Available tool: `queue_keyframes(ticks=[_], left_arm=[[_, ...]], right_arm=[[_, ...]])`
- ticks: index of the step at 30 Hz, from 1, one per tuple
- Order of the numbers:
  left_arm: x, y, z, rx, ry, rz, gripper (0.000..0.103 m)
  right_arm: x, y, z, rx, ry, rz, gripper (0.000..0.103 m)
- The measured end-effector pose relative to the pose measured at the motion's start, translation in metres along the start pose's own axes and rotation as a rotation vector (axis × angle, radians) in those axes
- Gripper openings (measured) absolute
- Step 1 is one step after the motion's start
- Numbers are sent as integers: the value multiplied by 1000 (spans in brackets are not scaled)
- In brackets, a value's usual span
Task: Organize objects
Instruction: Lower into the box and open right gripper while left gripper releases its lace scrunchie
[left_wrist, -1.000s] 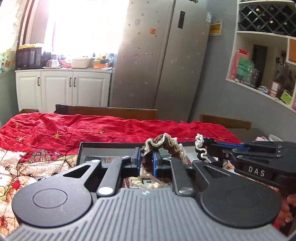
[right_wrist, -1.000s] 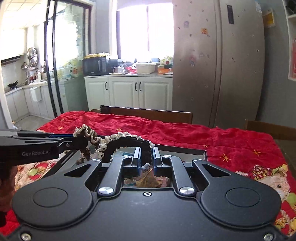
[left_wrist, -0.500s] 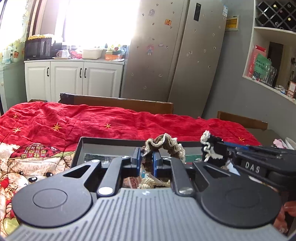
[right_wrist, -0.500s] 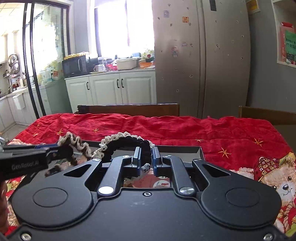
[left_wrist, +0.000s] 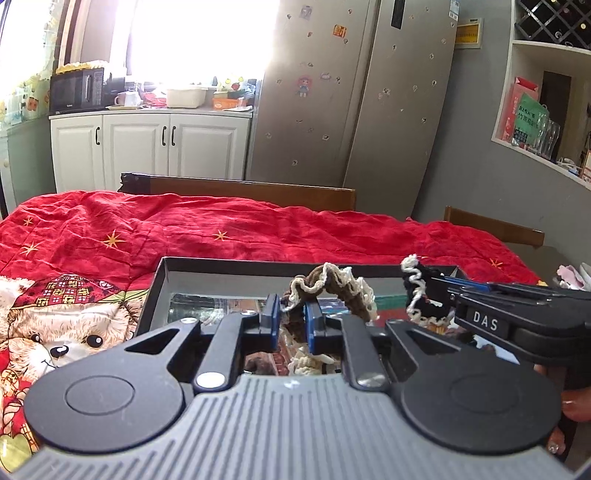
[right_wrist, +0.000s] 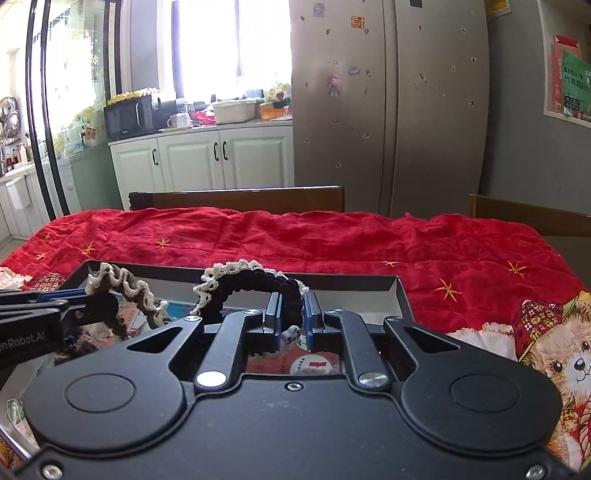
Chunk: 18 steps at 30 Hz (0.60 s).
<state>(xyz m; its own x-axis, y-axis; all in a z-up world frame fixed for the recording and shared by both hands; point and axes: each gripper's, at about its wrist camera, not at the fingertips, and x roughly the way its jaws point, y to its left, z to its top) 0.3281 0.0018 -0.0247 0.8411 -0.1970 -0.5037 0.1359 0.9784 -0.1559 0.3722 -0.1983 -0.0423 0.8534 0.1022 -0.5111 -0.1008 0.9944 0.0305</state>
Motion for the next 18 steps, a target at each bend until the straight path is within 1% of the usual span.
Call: queue_keyframes(ticks=[7,8,10,11,18], left_arm=[[6,0,-2,15,16,19,22],[6,0,-2,18,22,21,29],[8,0,-3,21,36,23,32],[8,0,-3,20,40,23,37],[9,1,-4,20,48,25,38]], right_arm=[[3,5,0,-30,30,-17,12],[4,6,0,-32,34,-19,12],[6,8,0,-43,51,-20,12],[8,8,0,-49,61,-22,12],[13,11,0,-66,91,-24,12]])
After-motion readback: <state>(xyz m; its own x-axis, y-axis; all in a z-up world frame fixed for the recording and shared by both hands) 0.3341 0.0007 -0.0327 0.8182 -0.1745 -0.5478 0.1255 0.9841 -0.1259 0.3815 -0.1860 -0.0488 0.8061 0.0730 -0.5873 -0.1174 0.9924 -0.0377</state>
